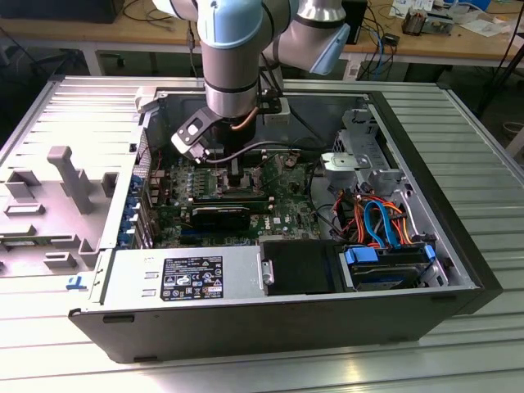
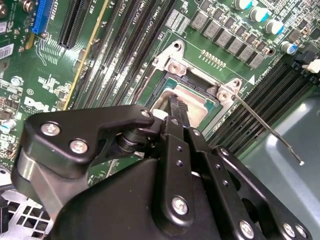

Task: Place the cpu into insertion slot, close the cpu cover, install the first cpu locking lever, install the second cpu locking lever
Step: 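Place the cpu into insertion slot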

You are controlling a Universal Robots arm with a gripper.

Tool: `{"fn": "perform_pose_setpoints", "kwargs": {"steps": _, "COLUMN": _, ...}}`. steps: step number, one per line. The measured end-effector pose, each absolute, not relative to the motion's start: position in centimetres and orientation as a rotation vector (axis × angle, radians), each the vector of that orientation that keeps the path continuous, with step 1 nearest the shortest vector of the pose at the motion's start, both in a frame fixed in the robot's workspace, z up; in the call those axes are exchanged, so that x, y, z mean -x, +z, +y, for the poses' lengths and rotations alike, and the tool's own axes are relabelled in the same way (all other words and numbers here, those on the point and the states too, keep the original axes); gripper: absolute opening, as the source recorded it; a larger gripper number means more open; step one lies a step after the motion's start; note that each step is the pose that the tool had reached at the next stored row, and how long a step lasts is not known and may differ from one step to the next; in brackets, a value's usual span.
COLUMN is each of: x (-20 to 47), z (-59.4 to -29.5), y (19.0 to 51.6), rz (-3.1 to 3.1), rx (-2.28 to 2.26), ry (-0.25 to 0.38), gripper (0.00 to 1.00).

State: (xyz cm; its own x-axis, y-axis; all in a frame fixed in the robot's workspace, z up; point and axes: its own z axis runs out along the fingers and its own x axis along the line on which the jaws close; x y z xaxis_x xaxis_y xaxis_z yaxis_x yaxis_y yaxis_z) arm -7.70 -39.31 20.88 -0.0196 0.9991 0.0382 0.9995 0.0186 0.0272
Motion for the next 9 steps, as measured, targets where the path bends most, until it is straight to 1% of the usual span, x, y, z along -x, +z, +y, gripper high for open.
{"fn": "perform_pose_setpoints", "kwargs": {"steps": 9, "x": 7.65, "z": -39.36, "y": 20.8, "rz": -2.236, "rx": 2.194, "ry": -0.073, "gripper": 0.11}}
